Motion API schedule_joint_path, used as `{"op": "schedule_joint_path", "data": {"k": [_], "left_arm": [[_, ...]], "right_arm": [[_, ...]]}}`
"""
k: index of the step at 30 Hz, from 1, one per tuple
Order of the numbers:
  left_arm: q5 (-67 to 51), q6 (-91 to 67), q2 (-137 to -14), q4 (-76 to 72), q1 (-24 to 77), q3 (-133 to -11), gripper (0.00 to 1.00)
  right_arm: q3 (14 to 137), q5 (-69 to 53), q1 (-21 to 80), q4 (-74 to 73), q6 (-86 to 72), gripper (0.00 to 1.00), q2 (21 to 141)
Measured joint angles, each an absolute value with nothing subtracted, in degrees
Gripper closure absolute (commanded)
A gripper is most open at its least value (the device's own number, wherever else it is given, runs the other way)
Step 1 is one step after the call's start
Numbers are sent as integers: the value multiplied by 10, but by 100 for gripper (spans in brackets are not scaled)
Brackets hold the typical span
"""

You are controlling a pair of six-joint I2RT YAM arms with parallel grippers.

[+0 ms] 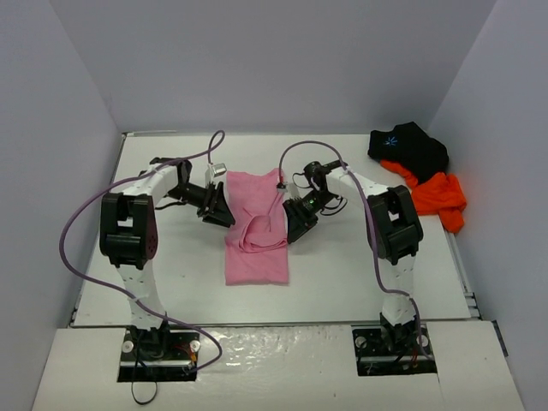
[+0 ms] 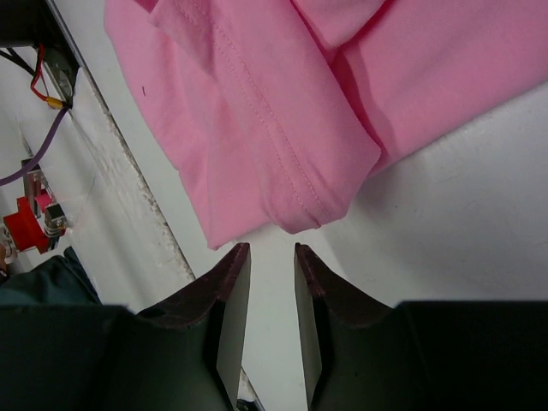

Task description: Fold and stack the t-shirts

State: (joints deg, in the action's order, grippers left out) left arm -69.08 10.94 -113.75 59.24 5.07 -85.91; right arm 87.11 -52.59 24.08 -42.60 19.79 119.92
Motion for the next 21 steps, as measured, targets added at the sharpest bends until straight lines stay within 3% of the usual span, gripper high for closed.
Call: {"op": "schedule_joint_path", "data": {"k": [9,21], "left_arm": [[-678,104,-1138,584,75,-826,50],[-658,123,-1139,602,91,-826,50]], "right_arm": [[887,-534,241,-430,199,63,1204],[891,-528,236,-431,199,64,1226]]}}
